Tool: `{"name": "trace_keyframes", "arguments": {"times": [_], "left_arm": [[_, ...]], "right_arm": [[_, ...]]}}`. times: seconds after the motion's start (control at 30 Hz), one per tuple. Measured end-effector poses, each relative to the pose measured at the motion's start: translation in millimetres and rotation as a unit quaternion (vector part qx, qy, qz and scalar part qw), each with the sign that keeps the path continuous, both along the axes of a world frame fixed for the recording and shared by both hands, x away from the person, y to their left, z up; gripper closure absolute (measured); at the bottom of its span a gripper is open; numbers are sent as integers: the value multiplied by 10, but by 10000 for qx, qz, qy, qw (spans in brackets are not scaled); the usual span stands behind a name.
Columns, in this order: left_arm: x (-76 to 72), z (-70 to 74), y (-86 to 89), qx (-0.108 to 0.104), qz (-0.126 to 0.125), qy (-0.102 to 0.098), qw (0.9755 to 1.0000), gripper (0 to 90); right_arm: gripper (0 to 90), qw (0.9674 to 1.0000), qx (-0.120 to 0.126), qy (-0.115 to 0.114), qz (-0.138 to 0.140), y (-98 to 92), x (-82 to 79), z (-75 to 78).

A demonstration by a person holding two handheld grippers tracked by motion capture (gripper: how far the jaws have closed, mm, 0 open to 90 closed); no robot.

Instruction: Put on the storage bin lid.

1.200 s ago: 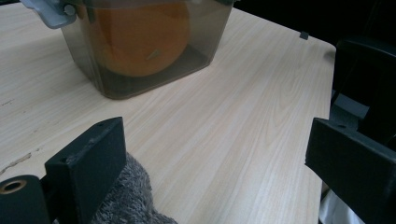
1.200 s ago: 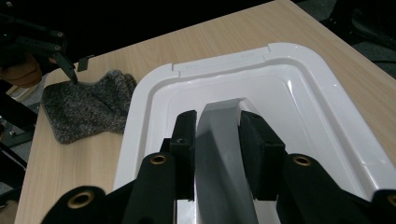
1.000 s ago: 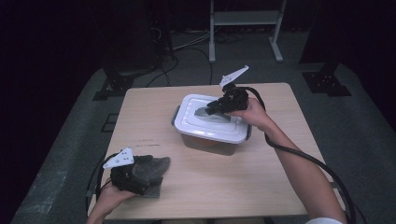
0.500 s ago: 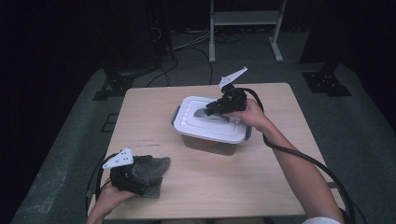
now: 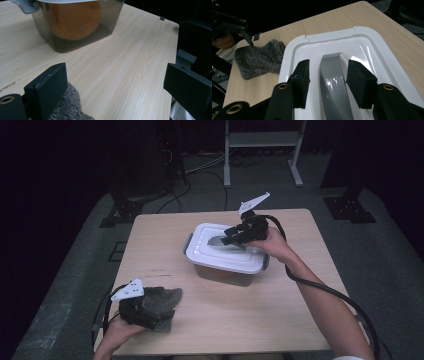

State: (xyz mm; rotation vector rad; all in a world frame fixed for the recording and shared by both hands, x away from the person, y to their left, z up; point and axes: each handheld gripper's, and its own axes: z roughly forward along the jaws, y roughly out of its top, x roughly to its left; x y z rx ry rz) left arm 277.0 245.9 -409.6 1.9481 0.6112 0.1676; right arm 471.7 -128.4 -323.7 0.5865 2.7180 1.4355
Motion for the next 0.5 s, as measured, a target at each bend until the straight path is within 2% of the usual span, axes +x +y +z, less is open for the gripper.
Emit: {"name": "trace_keyframes", "arguments": {"times": [0.5], "left_arm": [[8,-3,-15,5,-8,6,10000,47]], "right_arm": [[444,9995,229,-40,-195,-374,-206,46]]}}
